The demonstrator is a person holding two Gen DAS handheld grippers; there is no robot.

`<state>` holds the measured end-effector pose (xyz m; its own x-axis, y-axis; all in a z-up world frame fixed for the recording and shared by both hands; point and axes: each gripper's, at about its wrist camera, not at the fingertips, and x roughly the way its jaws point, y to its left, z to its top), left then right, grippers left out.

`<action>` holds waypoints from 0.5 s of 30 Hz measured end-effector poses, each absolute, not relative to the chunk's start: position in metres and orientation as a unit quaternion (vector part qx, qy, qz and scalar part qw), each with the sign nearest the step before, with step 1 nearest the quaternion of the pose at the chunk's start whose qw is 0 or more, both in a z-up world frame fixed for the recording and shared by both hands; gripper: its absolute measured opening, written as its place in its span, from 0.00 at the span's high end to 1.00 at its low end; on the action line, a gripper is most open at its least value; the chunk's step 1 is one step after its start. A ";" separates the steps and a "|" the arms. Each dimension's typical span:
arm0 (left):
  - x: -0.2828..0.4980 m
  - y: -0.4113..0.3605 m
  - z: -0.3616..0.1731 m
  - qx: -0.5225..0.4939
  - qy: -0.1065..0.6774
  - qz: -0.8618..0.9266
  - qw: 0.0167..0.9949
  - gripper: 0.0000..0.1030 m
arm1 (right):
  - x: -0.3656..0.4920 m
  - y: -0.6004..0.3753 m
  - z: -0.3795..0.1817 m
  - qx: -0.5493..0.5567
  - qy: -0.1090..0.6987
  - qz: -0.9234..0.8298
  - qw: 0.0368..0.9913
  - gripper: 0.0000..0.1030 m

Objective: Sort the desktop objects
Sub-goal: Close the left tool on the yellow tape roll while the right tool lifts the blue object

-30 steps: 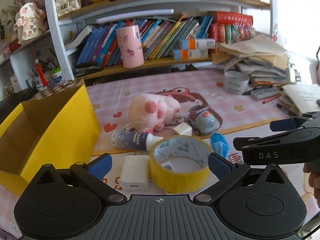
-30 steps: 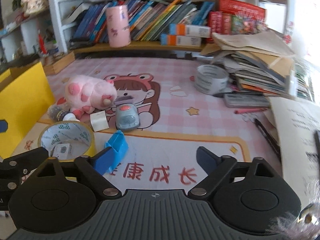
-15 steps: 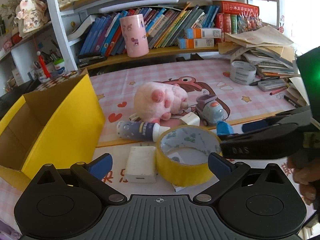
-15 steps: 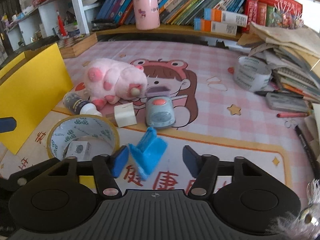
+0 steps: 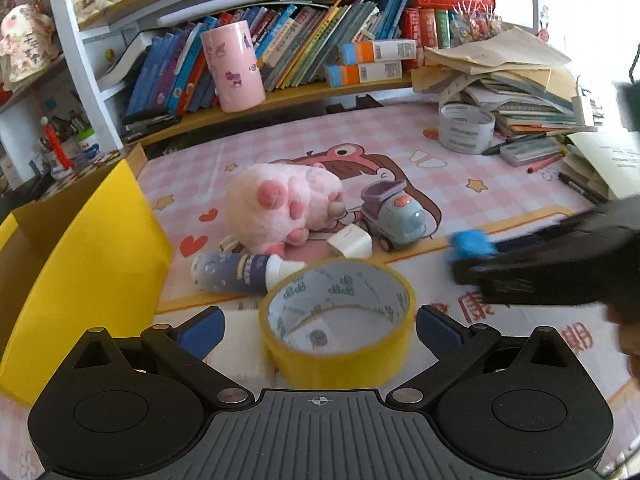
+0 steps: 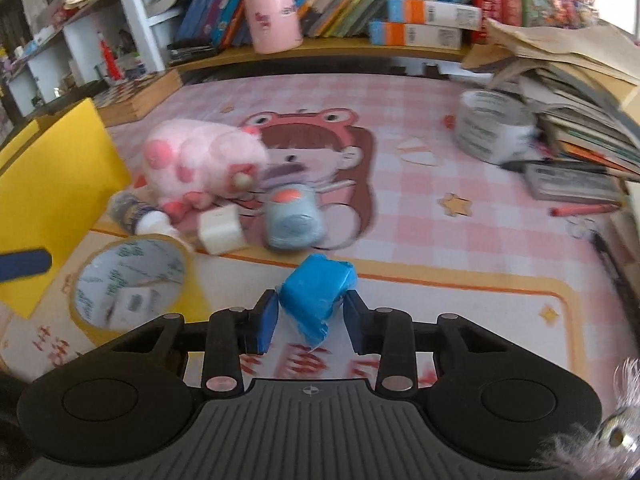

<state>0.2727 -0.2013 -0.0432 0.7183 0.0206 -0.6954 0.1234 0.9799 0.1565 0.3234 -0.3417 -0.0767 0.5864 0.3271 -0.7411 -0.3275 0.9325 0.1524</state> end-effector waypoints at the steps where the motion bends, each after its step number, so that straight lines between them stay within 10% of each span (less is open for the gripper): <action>1: 0.276 -0.202 -0.045 0.096 0.374 -0.030 0.922 0.00 | 0.322 -0.348 -0.076 0.000 0.417 0.178 0.891 0.68; 15: 0.293 -0.213 -0.067 0.098 0.403 -0.017 0.910 0.08 | 0.297 -0.377 -0.078 -0.040 0.418 0.160 0.894 0.58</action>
<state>0.2930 -0.2135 -0.0669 0.6743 0.0472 -0.7369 0.1104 0.9803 0.1638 0.2968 -0.3768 -0.0775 0.6003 0.2523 -0.7589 -0.3187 0.9458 0.0624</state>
